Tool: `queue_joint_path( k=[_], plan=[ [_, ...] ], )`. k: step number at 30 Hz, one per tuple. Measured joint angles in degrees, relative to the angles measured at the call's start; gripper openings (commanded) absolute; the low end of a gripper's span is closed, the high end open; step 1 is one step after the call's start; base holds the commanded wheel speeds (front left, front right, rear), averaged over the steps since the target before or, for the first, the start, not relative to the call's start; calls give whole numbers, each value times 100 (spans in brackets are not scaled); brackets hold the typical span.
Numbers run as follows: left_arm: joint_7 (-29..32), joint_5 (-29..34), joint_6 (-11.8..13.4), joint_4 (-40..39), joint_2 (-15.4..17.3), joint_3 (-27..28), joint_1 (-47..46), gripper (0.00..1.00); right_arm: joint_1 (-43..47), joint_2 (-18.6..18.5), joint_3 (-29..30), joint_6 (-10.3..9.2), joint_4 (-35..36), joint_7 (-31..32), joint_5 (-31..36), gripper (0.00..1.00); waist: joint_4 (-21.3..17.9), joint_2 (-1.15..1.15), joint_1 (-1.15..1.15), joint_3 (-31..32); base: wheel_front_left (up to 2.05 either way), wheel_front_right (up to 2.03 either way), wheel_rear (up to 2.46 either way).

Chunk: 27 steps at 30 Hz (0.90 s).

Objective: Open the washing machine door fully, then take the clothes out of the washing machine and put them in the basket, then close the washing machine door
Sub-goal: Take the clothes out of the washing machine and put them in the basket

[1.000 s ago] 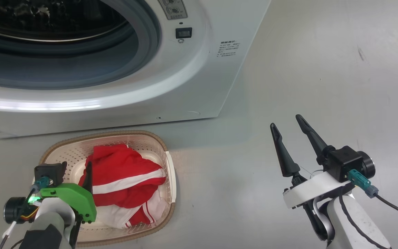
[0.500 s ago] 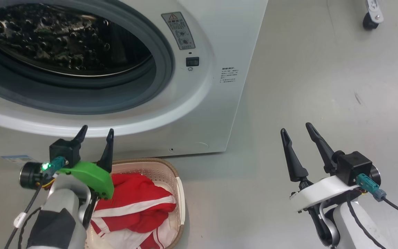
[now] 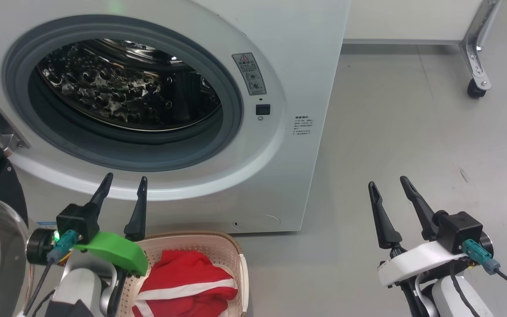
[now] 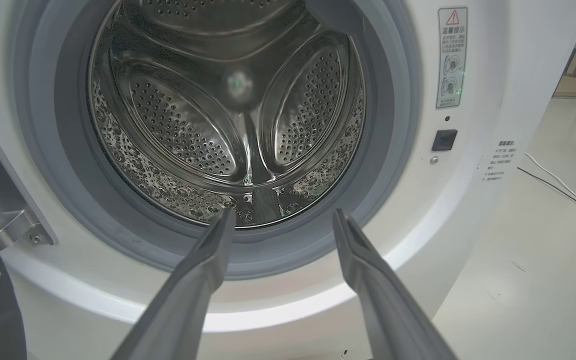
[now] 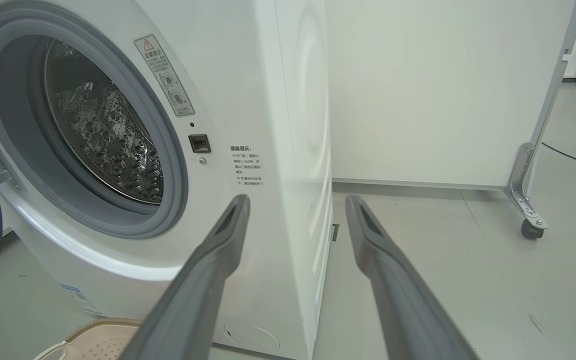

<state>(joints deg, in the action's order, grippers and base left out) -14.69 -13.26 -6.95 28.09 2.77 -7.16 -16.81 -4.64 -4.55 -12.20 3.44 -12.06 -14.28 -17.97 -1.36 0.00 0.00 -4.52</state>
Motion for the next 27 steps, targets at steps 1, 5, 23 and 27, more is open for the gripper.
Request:
queue_joint_path(
  k=[1,5,23,27],
  plan=[
    [0,-24,0,-62,0,21,93,100,36,1,12,0,8,0,-5,100,15,0,0,45,0,0,0],
    [0,-92,0,-283,-1,116,465,100,176,4,51,0,45,0,-9,100,65,0,0,204,0,0,0],
    [0,-176,0,-1116,-8,297,1270,100,488,46,151,-7,246,0,-60,100,136,0,0,367,0,0,0],
    [0,-152,0,-1214,-8,285,1335,100,491,48,136,-5,276,0,-59,100,127,0,0,356,0,0,0]
  ],
)
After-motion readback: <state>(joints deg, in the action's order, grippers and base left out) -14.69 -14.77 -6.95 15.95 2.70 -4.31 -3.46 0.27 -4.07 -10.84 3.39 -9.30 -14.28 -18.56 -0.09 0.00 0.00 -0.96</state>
